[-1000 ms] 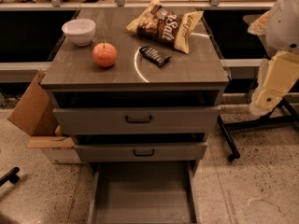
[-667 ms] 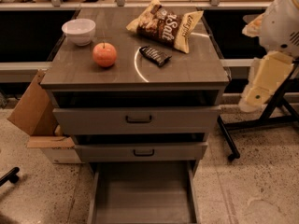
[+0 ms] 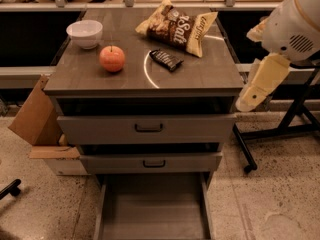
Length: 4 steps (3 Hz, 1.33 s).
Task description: Place rxbar chocolate into bottom drawer
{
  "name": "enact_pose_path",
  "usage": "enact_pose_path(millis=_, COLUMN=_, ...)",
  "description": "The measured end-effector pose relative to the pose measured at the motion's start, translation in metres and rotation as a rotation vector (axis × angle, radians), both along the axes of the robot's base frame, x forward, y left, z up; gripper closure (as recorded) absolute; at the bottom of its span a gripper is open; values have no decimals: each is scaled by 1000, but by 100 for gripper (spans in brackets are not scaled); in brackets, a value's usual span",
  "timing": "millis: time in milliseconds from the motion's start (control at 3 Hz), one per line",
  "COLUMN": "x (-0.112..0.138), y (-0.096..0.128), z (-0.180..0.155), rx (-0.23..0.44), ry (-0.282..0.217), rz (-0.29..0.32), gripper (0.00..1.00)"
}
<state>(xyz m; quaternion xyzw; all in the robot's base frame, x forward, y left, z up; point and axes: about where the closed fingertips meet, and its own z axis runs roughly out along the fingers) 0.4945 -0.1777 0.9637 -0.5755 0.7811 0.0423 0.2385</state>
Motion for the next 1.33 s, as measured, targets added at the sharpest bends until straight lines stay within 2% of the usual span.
enact_pose_path(millis=333, x=21, y=6, z=-19, rx=10, ry=4, rz=-38, gripper=0)
enact_pose_path(millis=667, x=43, y=17, z=-43, rx=48, ry=-4, rz=-78, gripper=0)
enact_pose_path(millis=1000, x=73, y=31, z=-59, rx=112, ry=-45, rz=-99, gripper=0)
enact_pose_path(millis=1333, x=73, y=31, z=-59, rx=112, ry=-45, rz=-99, gripper=0)
